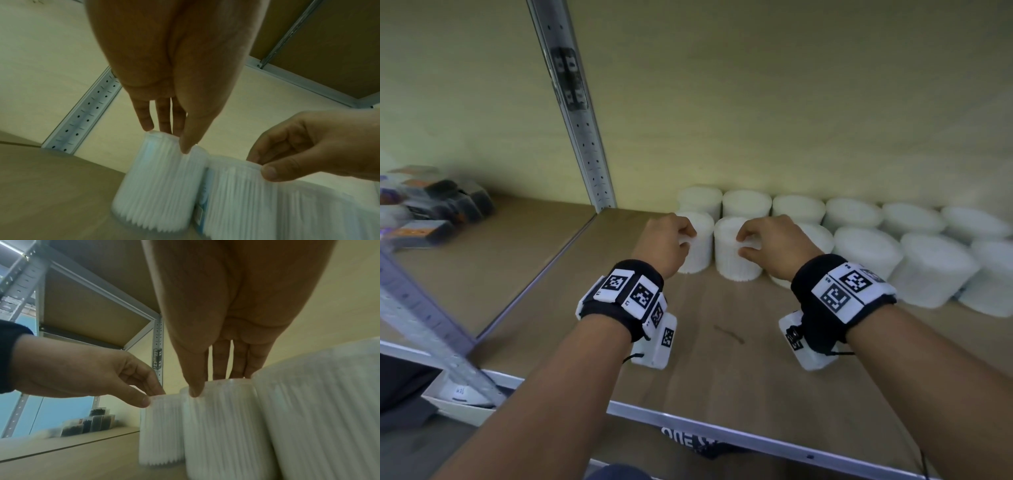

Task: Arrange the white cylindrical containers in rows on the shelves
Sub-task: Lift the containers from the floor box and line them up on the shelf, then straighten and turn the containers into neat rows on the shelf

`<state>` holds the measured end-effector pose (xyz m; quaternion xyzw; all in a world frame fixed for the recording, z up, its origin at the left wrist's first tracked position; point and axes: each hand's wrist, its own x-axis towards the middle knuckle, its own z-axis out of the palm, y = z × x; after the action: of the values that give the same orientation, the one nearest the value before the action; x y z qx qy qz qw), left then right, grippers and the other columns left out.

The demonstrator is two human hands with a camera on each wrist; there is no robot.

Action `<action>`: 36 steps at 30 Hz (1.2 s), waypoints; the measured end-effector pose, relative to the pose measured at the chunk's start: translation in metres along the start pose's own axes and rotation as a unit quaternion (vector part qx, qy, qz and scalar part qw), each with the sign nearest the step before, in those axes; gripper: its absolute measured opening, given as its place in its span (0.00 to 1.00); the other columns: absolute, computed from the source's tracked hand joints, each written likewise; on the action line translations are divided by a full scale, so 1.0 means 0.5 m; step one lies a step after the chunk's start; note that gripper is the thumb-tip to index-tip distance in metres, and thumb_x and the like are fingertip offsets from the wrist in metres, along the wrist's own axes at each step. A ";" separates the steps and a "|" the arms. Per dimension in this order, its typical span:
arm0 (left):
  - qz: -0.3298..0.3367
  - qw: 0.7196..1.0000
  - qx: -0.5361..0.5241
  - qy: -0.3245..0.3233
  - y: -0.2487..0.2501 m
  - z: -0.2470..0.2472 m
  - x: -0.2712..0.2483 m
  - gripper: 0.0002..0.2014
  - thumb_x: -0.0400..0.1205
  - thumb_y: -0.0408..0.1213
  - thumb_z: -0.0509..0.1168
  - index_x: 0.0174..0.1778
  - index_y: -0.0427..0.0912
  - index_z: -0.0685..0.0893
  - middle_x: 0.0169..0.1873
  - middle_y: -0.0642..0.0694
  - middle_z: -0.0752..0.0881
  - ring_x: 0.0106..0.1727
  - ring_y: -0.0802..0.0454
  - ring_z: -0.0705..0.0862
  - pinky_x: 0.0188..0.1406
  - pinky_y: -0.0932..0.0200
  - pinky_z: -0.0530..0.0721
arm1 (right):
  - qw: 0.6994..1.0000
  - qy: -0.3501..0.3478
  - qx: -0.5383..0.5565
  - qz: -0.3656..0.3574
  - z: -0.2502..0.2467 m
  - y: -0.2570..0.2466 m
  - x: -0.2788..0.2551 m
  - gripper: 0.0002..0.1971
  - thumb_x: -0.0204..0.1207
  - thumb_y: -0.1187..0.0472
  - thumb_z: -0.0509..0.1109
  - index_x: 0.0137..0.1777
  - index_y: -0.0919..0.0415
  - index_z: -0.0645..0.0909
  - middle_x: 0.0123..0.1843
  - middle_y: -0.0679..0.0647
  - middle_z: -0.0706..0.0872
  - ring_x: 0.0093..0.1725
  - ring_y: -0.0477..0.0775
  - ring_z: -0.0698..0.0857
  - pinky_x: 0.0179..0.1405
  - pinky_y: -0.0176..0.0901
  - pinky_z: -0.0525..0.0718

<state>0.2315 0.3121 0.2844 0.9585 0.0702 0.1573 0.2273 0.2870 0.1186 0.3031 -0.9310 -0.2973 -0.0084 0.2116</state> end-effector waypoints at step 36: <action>0.159 0.967 -0.010 -0.201 0.611 0.249 0.046 0.25 0.82 0.48 0.62 0.73 0.39 0.72 0.70 0.42 0.72 0.72 0.45 0.72 0.73 0.50 0.73 | 0.955 0.022 -0.039 0.294 -0.323 0.459 -0.270 0.26 0.79 0.45 0.66 0.72 0.58 0.75 0.73 0.59 0.74 0.73 0.60 0.74 0.73 0.51 0.74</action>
<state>0.3139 -0.0057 0.3251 0.9669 -0.1314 -0.0039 0.2187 0.3215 -0.1885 0.3415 -0.9844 -0.0051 0.0218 0.1745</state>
